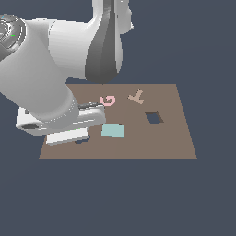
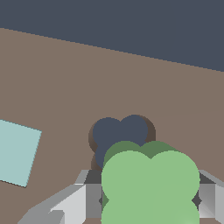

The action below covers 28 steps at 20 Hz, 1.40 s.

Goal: Insert a designated object into the corresponding slot on a board.

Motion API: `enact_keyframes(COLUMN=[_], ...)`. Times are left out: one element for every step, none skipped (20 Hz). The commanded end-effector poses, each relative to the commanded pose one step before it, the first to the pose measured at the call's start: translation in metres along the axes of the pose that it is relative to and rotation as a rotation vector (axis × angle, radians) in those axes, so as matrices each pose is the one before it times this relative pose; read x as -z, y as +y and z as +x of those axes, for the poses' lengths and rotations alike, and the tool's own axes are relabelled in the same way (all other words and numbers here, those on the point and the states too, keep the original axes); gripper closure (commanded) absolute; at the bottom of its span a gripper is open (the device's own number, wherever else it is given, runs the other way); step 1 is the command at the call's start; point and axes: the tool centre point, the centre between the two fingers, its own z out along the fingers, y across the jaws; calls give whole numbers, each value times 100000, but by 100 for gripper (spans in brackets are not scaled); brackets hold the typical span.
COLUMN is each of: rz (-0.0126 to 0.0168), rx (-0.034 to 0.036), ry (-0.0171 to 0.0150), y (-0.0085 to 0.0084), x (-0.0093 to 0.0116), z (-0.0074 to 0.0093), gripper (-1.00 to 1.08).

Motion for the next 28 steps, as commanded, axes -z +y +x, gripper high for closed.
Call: enact_keyframes(rz=[-24, 4, 4, 3, 3, 3, 3, 3, 5, 2, 1, 37, 0, 0, 0, 0, 0, -39, 0, 0, 0, 0, 0, 0, 0, 0, 0, 0], rx=[4868, 1435, 1239, 1038, 843, 640, 447, 239, 69, -154, -69, -52, 0, 0, 0, 0, 0, 56, 0, 0, 0, 0, 0, 0, 0, 0, 0, 0], ry=[15, -3, -3, -3, -3, -3, -3, -3, -4, -2, -1, -27, 0, 0, 0, 0, 0, -9, 0, 0, 0, 0, 0, 0, 0, 0, 0, 0], y=[-435, -141, -123, -103, -88, -68, -54, -31, -31, 11, -5, -22, 4, 12, 19, 25, 19, -25, 4, 0, 0, 0, 0, 0, 0, 0, 0, 0], x=[73, 13, 11, 9, 7, 5, 2, 0, -3, -3, -2, -26, -40, -120, -201, -261, -201, -114, -40, 0, 0, 0, 0, 0, 0, 0, 0, 0], z=[773, 229, 198, 165, 134, 100, 70, 34, 10, -33, -11, -6, -1, -2, -4, -6, -5, 15, -1, 0, 0, 0, 0, 0, 0, 0, 0, 0], gripper=[108, 108, 108, 108, 108, 108, 108, 108, 108, 108, 108, 108, 108, 108, 108, 108, 108, 108, 108, -92, -92, -92, -92, -92, -92, -92, -92, -92])
